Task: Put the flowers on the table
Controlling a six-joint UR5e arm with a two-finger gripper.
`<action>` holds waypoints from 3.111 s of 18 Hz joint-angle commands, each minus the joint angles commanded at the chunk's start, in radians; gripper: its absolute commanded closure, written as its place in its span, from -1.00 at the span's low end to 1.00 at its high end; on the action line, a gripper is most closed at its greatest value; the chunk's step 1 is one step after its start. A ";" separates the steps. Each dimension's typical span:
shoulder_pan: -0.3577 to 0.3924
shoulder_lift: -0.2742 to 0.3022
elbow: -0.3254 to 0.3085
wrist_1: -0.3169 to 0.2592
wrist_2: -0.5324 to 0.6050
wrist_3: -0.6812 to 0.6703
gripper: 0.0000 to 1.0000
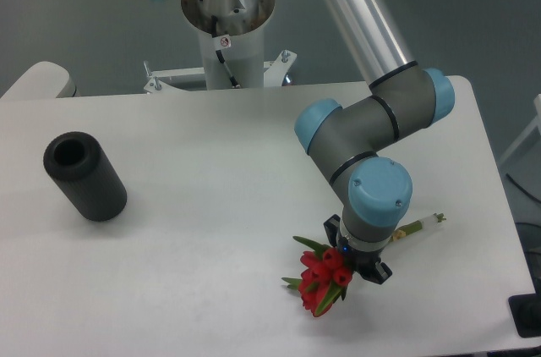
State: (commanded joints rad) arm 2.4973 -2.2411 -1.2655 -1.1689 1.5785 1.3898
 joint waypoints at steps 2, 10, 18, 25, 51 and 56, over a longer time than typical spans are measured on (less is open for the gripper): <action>-0.002 0.002 -0.008 0.006 0.000 0.000 0.85; -0.017 0.054 -0.075 0.002 0.002 0.002 0.85; -0.024 0.207 -0.302 0.017 0.000 0.084 0.84; -0.047 0.320 -0.480 0.029 -0.005 0.158 0.80; -0.058 0.327 -0.511 0.155 -0.002 0.163 -1.00; -0.048 0.272 -0.424 0.152 -0.002 0.163 -1.00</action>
State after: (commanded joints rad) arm 2.4497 -1.9695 -1.6891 -1.0170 1.5769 1.5524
